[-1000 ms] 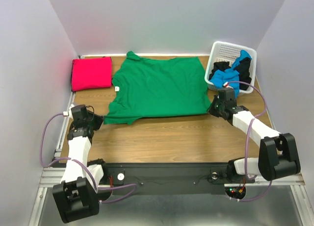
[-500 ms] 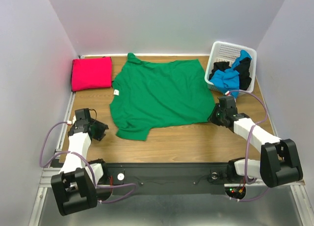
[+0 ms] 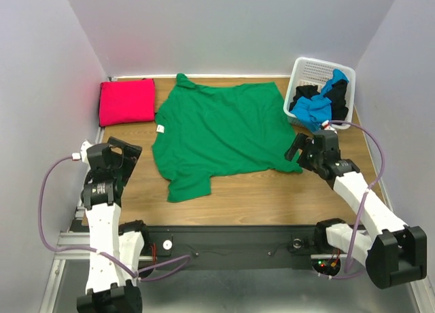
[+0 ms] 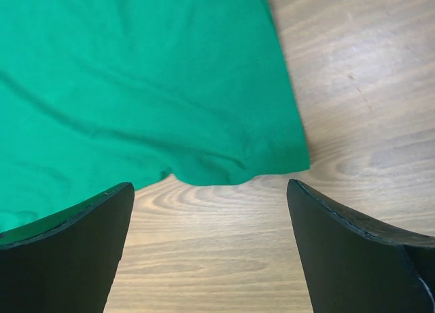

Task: Fold and stack the t-shirts
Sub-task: Flatten the tshirt out

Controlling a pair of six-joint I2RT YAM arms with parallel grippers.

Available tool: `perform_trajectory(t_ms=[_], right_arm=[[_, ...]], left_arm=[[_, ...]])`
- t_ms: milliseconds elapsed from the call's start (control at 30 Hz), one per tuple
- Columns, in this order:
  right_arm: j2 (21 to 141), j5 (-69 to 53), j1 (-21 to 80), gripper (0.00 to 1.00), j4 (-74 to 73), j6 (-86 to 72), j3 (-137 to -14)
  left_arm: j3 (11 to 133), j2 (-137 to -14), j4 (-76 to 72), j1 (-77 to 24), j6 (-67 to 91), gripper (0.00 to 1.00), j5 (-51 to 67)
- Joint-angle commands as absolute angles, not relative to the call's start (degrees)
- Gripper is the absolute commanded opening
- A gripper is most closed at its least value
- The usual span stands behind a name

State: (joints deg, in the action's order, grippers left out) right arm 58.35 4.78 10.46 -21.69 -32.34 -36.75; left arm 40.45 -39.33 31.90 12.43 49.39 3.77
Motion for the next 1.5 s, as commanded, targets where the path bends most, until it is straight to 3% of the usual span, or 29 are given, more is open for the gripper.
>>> perform_trajectory(t_ms=[0, 233, 500, 933, 1233, 1467], right_arm=[[57.56, 0.88, 10.28, 1.00, -22.85, -29.71, -41.30], [67.06, 0.26, 11.34, 1.00, -20.57, -30.93, -44.48], [73.55, -2.11, 11.69, 1.00, -13.28, -31.02, -41.93], [76.91, -1.41, 11.87, 1.00, -7.56, -30.59, -34.81], [70.23, -1.84, 11.87, 1.00, -7.65, -33.13, -27.69], [67.06, -3.17, 11.86, 1.00, -8.08, -33.66, -26.28]], left_arm=[[39.64, -44.37, 23.57, 8.37, 50.00, 0.99, 9.75], [46.23, -63.60, 16.96, -16.75, 53.00, 0.99, 4.57], [34.73, -67.59, 10.90, -29.96, 60.28, 0.99, 3.70], [27.69, -70.49, 16.16, -33.66, 63.81, 0.99, -2.11], [26.36, -53.63, 31.70, -33.75, 68.91, 0.99, -5.79], [24.61, -52.12, 29.62, -33.66, 67.85, 0.99, -2.11]])
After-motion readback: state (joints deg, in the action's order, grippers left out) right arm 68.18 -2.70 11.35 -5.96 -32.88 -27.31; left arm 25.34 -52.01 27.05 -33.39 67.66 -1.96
